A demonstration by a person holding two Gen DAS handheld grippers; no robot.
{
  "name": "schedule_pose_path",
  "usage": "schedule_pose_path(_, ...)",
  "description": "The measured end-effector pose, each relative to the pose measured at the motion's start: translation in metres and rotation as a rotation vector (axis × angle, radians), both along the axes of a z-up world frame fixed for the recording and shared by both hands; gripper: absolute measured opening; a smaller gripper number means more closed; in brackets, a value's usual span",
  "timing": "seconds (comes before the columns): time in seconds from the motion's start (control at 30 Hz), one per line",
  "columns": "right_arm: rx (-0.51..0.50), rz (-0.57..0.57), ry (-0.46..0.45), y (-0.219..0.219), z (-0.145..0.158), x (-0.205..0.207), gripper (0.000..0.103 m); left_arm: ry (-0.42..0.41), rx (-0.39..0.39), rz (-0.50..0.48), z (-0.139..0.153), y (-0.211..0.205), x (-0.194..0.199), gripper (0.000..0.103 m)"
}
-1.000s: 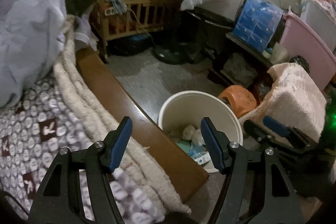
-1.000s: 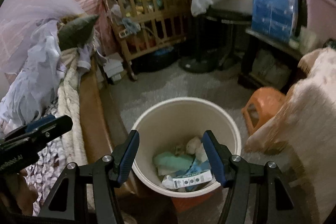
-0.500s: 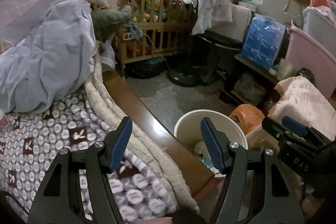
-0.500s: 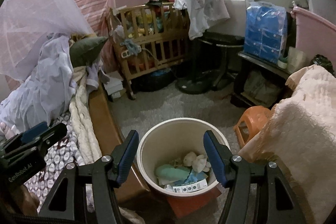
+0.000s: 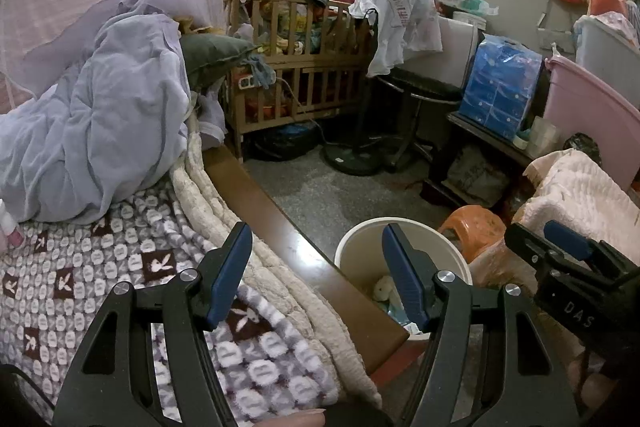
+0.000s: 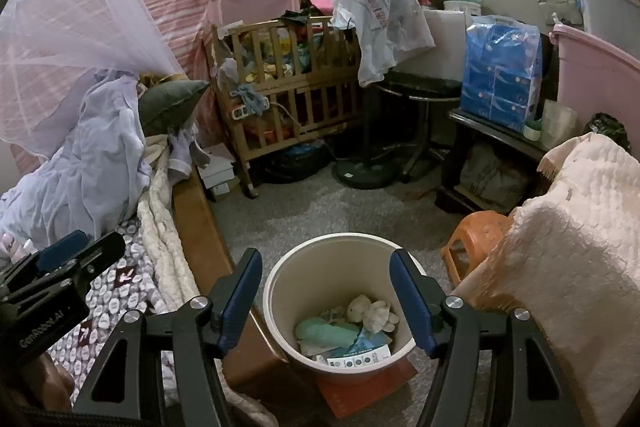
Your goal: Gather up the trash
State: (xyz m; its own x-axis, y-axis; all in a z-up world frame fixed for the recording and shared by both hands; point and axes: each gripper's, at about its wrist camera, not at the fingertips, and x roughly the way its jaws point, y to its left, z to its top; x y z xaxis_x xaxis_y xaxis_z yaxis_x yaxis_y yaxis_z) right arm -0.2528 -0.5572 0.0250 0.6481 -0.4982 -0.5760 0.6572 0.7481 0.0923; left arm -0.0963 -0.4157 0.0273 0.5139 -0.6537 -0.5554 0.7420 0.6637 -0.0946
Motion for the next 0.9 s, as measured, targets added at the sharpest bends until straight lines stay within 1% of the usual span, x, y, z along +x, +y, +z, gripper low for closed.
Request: schedule_pose_path(0.9,0.009,0.0,0.008,-0.0032,0.0,-0.0019,0.066,0.013,0.013,-0.003,-0.009,0.0016,0.0079,0.066)
